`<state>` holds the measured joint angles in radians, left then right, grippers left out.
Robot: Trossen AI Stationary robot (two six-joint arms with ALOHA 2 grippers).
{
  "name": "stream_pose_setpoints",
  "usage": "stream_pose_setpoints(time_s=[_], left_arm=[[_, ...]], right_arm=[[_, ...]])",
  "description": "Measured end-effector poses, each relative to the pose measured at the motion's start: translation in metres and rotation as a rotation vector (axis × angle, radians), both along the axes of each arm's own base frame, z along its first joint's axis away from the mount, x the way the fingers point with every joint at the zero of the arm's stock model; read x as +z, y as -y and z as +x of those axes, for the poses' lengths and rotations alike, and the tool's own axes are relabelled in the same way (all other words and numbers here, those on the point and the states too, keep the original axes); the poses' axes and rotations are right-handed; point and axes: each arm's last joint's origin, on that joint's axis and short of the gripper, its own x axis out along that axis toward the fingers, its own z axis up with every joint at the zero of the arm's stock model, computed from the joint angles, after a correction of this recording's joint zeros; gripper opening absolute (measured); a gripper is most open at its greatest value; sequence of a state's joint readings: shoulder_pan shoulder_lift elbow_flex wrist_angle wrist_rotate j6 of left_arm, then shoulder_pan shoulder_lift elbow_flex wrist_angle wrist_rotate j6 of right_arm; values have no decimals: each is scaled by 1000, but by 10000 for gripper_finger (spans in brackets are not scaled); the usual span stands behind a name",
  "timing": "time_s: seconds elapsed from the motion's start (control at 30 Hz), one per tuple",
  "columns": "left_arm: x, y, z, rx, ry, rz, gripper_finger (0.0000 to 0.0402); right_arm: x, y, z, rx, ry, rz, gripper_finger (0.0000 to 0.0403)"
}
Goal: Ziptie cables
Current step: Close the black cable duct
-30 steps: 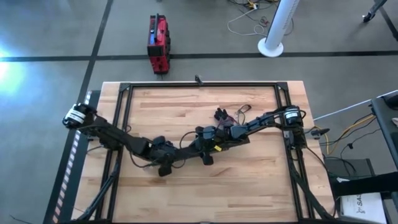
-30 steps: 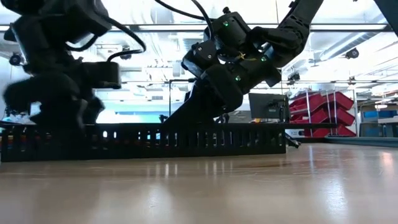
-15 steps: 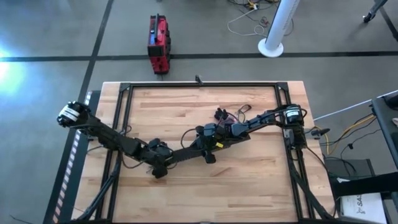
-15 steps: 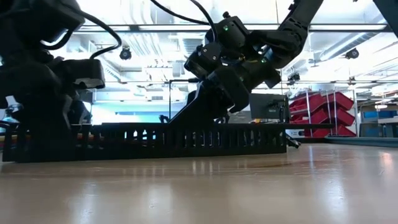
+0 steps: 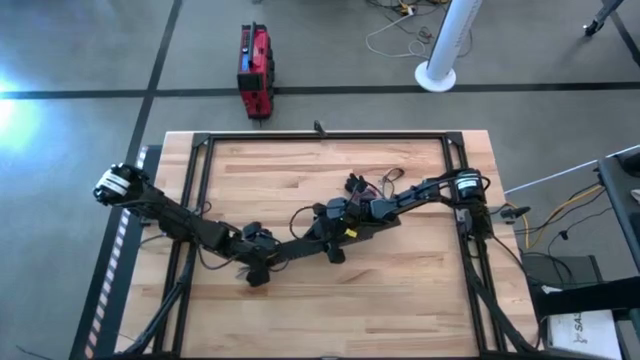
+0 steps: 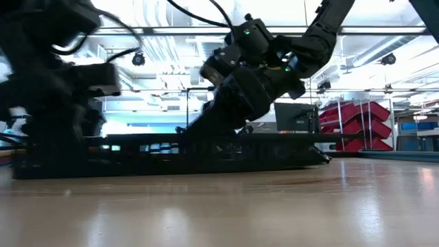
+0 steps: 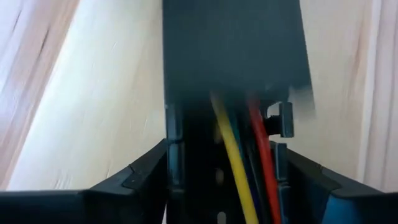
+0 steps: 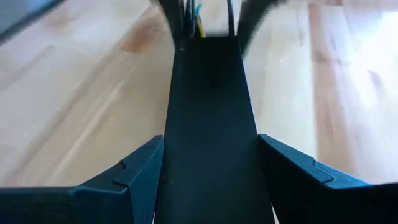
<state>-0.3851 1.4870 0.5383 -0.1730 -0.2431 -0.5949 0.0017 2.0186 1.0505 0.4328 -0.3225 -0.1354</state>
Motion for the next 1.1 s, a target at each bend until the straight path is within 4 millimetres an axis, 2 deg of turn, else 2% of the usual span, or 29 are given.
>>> stream_pose_setpoints(time_s=[0.1, 0.23, 0.67, 0.8, 1.1], left_arm=[[2, 1, 6, 11, 68, -3, 209], [1, 0, 5, 10, 80, 16, 211], [6, -6, 16, -29, 178, 21, 213], [8, -6, 19, -50, 210, 26, 214], [19, -7, 14, -23, 96, 28, 271]], right_arm=[[1, -2, 2, -11, -3, 20, 218], [1, -1, 0, -109, -42, -59, 218], [4, -8, 3, -36, 14, 2, 218], [4, -8, 4, -90, -5, -22, 218], [1, -3, 1, -132, -52, -59, 218]])
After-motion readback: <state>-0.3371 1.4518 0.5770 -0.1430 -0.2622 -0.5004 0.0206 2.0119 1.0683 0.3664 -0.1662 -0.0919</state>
